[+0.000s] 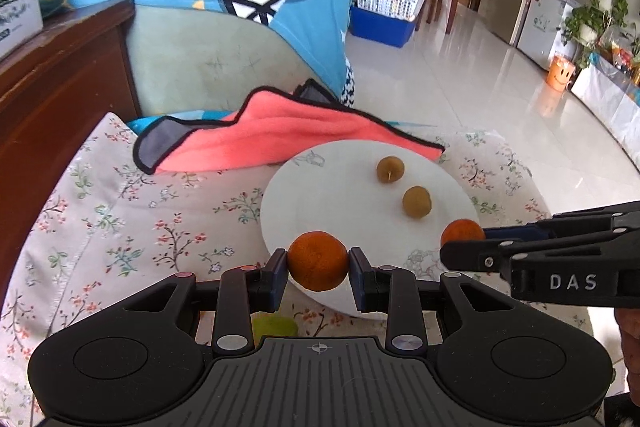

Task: Organize fruits
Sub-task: 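Carry both held oranges over the white plate beside the kiwis, then open both grippers to set the oranges onto the white plate, then move both grippers back toward the remaining fruit pile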

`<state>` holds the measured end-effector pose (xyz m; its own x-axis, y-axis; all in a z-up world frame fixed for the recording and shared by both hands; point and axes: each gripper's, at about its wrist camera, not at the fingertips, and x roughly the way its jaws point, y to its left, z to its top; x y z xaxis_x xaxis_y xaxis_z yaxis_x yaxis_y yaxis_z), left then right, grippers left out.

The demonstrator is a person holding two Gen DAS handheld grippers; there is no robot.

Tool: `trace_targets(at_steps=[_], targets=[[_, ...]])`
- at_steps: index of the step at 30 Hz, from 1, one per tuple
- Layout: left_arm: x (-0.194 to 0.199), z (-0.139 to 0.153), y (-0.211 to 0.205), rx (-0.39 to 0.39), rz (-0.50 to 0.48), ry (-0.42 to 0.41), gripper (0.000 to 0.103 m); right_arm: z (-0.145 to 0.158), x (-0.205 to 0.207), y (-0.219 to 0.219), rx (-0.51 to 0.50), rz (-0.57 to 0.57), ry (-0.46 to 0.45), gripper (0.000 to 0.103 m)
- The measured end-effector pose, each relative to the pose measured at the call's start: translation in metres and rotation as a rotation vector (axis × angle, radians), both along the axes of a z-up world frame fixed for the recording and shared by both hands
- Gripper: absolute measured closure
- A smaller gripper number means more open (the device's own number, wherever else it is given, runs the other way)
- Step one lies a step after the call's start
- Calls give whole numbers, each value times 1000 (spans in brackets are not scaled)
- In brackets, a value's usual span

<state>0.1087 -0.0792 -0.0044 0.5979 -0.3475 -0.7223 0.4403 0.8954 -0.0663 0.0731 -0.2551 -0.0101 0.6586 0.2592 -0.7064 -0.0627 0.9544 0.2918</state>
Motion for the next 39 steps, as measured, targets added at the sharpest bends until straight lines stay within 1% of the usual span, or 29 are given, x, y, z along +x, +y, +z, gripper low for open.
trace_targets(at_steps=[7,16,20,23,24,25,28,31,37,39], targets=[[13,-16,-15,36,-2,46,73,-12,13,-7,23,-53,49,73],[24,-23,-27,50,2,76,73,-25,25,-11,45,-103,105,73],[27,-23,-31,54,10,74,72,-28,29,-11,46,-120,107,72],[26,-20,-32,58,7,61,70,-28,31,-14,59,-139,101,70],[26,-19,-32,56,7,58,68,-27,31,-15,63,-143,95,70],[25,-17,-32,57,12,56,61,-26,31,-15,67,-144,89,70],[24,-14,-29,78,37,30,47,-22,30,-16,80,-142,70,70],[23,-10,-26,95,48,15,37,-18,29,-14,75,-136,58,70],[22,-2,-16,73,67,15,28,-16,26,-11,67,-117,52,69],[21,1,-12,67,70,10,26,-17,25,-10,67,-109,58,69]])
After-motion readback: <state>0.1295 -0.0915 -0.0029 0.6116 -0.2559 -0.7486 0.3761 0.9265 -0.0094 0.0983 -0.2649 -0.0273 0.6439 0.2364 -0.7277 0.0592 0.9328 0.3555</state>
